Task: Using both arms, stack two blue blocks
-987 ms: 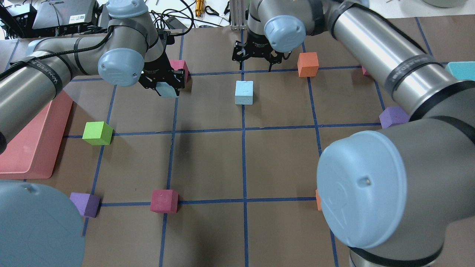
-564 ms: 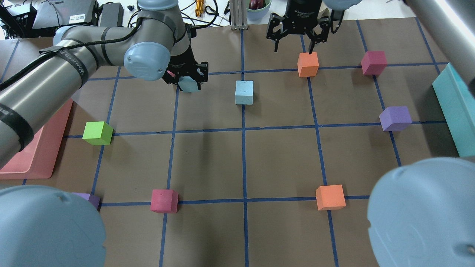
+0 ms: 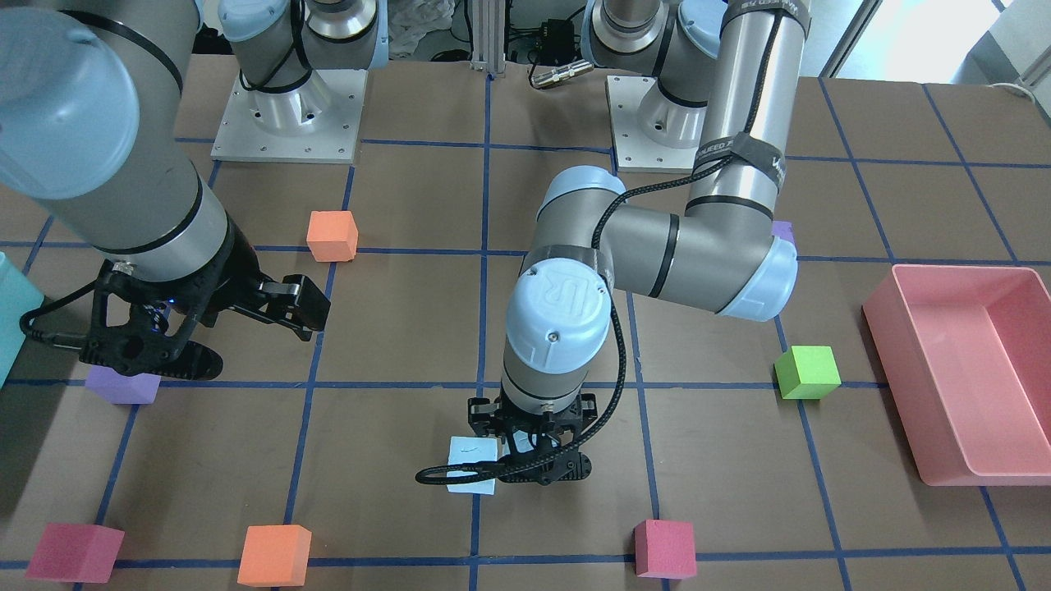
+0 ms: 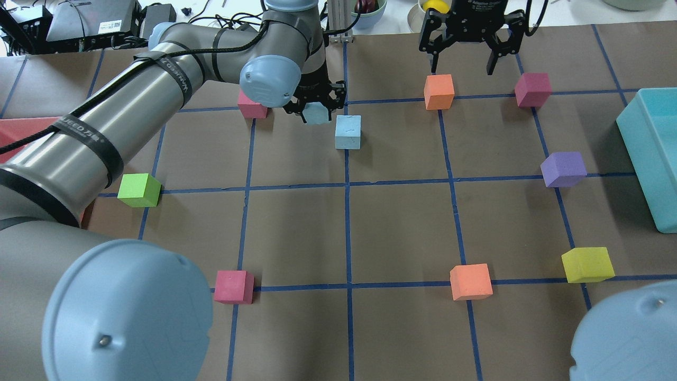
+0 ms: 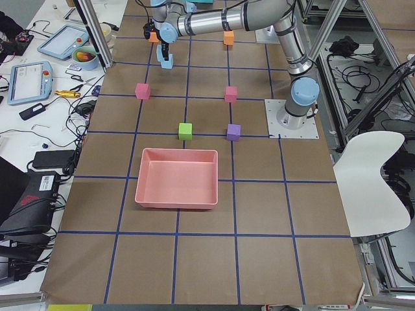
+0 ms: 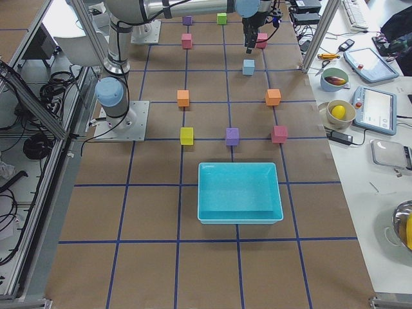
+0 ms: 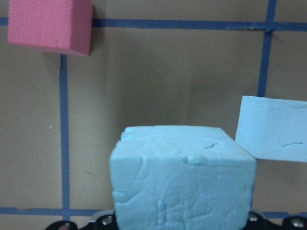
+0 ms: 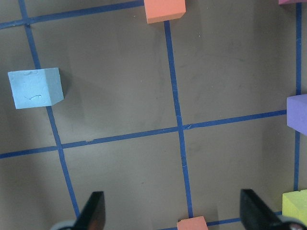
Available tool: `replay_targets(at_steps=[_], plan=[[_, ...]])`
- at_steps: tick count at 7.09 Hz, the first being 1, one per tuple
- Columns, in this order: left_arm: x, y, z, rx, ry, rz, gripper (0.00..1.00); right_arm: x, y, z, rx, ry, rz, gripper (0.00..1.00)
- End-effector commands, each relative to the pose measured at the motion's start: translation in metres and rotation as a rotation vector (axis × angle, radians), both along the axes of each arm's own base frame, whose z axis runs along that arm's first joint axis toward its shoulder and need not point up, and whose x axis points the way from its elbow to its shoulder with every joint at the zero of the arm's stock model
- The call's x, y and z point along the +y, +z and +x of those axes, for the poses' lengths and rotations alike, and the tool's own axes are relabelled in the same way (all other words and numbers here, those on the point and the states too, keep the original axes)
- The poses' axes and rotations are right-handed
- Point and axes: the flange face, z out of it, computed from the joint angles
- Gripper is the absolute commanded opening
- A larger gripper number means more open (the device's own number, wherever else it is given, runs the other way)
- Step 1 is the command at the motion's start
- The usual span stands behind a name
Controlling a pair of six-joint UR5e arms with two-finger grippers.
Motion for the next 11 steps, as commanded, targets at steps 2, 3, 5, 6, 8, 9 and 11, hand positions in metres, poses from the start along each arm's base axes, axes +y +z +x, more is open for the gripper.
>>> replay_targets(at_steps=[2, 3, 5, 6, 8, 9, 11], plan=[[-0.011, -0.023, -0.037, 0.022, -0.006, 0.017, 0.0, 0.057, -0.014, -0.008, -0.004, 0.045, -0.045, 1.0], [-0.004, -0.024, -0.05, 0.021, -0.027, 0.019, 0.0, 0.069, -0.018, -0.01, 0.0, 0.028, -0.093, 1.0], [-0.001, -0.032, -0.053, 0.016, -0.035, 0.033, 0.0, 0.072, -0.013, -0.012, 0.001, 0.03, -0.121, 1.0], [0.001, -0.035, -0.052, 0.009, -0.042, 0.04, 0.0, 0.086, 0.003, -0.014, 0.002, 0.036, -0.148, 1.0], [0.0, -0.042, -0.051, 0.002, -0.044, 0.046, 0.0, 0.103, 0.015, -0.015, -0.011, 0.057, -0.139, 1.0], [-0.001, -0.045, -0.052, 0.003, -0.042, 0.045, 0.0, 0.109, 0.007, -0.015, -0.013, 0.076, -0.087, 1.0], [-0.002, -0.051, -0.051, 0.0, -0.038, 0.049, 0.76, 0.112, 0.006, -0.023, -0.022, 0.163, -0.056, 1.0]])
